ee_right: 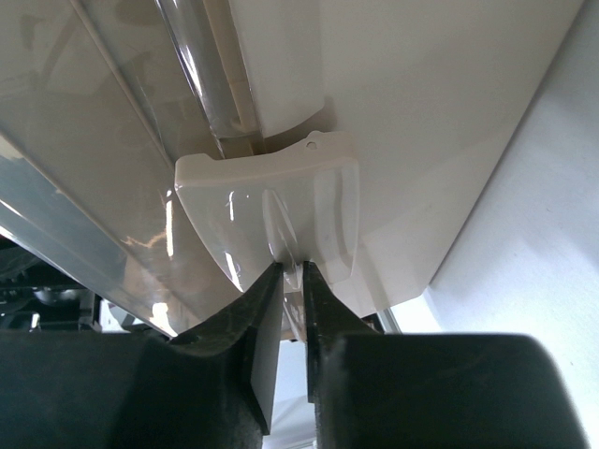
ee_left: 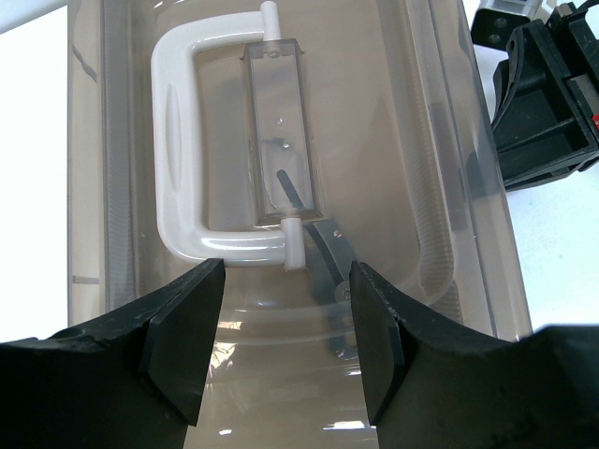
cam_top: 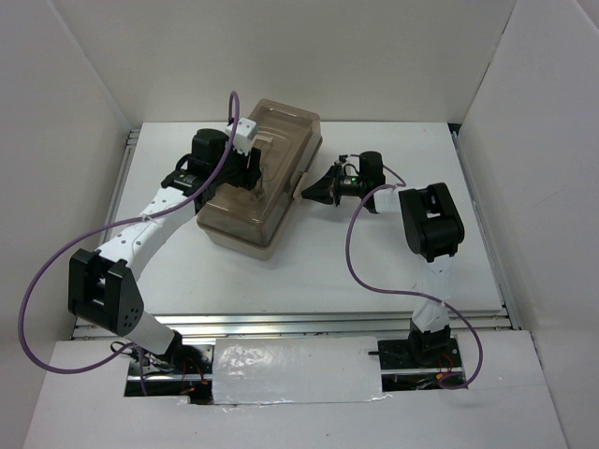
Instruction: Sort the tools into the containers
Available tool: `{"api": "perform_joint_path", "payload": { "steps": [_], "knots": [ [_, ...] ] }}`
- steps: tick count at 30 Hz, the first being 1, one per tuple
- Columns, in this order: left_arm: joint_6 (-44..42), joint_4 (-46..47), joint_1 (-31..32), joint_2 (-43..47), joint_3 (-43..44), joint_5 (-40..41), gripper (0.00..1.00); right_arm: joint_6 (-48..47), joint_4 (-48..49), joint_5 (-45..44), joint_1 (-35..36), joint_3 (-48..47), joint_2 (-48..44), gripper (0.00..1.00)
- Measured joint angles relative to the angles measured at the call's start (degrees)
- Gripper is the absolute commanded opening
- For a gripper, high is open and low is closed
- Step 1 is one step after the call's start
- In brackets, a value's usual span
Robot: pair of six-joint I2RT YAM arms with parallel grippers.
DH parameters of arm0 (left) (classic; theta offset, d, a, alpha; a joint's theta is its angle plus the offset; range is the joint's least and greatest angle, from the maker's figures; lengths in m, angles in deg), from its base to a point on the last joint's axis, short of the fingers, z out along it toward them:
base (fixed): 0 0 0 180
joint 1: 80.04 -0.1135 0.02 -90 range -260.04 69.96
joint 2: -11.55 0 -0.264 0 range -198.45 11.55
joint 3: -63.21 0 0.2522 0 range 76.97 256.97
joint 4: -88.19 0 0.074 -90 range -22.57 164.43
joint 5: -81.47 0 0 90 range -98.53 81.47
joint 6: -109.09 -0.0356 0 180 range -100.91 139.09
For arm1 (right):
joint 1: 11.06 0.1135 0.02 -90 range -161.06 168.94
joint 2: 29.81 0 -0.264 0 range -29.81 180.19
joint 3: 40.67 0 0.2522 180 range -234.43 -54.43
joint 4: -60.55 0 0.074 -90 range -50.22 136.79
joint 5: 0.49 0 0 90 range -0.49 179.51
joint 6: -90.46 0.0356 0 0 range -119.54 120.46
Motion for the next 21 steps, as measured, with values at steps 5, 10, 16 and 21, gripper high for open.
{"api": "perform_joint_path", "payload": {
  "steps": [5, 10, 16, 21],
  "knots": [
    [0.04, 0.39, 0.00, -0.17, -0.02, -0.02, 0.68, 1.33, 2.34, -0.92, 0.22, 0.04, 1.27, 0.13],
    [0.04, 1.27, 0.00, -0.35, -0.26, -0.63, 0.67, 3.04, 2.45, -4.85, 1.62, 1.88, 6.36, 0.12],
    [0.04, 2.01, 0.00, -0.68, -0.24, -1.33, 0.70, 3.48, 4.96, -5.35, 2.05, 3.06, 6.84, 0.11],
    [0.00, 0.00, -0.15, -0.96, 1.44, -2.23, 0.75, -0.90, -2.25, -5.40, 1.66, 4.13, 2.10, 0.12]
  ]
}}
